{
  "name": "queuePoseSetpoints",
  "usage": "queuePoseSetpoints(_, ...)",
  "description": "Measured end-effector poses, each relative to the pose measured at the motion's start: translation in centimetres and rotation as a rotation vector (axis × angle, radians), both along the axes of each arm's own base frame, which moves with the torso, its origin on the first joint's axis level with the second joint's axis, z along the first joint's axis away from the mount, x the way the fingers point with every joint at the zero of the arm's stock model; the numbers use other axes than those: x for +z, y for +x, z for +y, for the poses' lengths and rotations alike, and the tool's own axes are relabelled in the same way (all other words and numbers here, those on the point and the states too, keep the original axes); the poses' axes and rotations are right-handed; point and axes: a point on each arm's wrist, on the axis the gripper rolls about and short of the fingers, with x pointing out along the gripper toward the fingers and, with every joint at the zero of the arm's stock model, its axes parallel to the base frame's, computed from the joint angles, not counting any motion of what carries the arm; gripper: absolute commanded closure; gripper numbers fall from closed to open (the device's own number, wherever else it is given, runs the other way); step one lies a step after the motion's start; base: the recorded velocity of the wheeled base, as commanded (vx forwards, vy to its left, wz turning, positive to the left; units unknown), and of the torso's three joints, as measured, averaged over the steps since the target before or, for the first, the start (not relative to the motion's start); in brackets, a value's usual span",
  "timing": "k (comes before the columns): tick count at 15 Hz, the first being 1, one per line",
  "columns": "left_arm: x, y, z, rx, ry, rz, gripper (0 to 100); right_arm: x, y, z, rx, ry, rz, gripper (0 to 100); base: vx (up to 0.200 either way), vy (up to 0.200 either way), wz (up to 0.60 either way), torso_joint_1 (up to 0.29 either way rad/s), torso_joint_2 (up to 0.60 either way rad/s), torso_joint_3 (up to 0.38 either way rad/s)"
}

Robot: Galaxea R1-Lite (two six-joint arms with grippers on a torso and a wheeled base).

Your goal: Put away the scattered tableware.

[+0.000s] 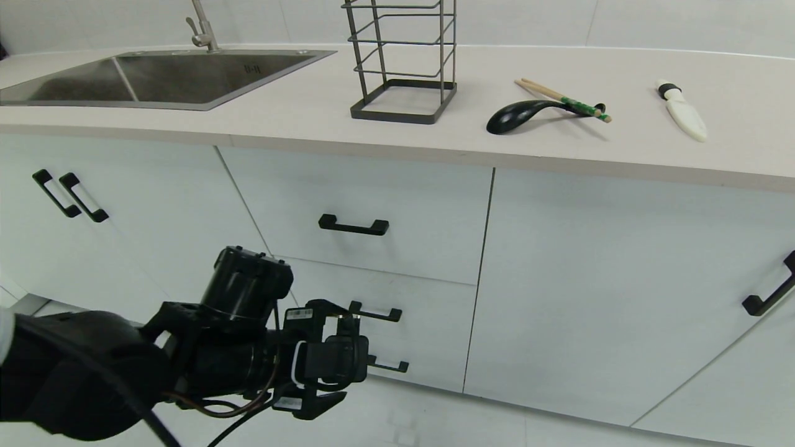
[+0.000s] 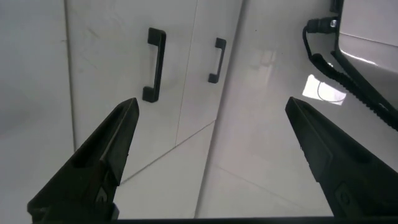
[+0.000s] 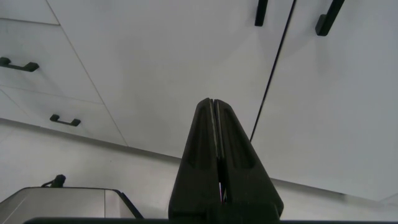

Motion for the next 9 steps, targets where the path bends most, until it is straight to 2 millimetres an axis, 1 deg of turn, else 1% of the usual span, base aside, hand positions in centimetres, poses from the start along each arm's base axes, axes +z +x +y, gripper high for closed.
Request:
queuePoseSetpoints(3, -1.6, 1.9, -1.1, 0.035, -0.018, 0.060, 0, 0.0, 0.0, 0.0, 0.000, 0.000, 0.000, 100, 0.000, 0.000, 0.00, 0.000, 0.00, 0.000)
queuePoseSetpoints(9, -3.9, 3.2, -1.7, 0.040, 0.006, 0.119, 0, 0.0, 0.0, 0.0, 0.000, 0.000, 0.000, 100, 0.000, 0.000, 0.00, 0.000, 0.00, 0.000)
